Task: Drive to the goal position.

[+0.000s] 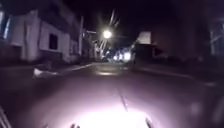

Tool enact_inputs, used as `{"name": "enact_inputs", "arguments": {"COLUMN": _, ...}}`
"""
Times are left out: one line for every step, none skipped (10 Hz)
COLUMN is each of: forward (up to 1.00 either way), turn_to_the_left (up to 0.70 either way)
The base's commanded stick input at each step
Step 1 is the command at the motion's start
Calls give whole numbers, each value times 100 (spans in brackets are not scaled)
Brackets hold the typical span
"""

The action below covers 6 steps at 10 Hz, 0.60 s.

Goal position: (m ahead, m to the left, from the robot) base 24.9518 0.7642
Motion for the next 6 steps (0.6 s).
{"name": "enact_inputs", "arguments": {"forward": 100, "turn_to_the_left": 0}}
{"name": "enact_inputs", "arguments": {"forward": 100, "turn_to_the_left": 0}}
{"name": "enact_inputs", "arguments": {"forward": 100, "turn_to_the_left": 0}}
{"name": "enact_inputs", "arguments": {"forward": 100, "turn_to_the_left": 0}}
{"name": "enact_inputs", "arguments": {"forward": 100, "turn_to_the_left": 0}}
{"name": "enact_inputs", "arguments": {"forward": 100, "turn_to_the_left": 0}}
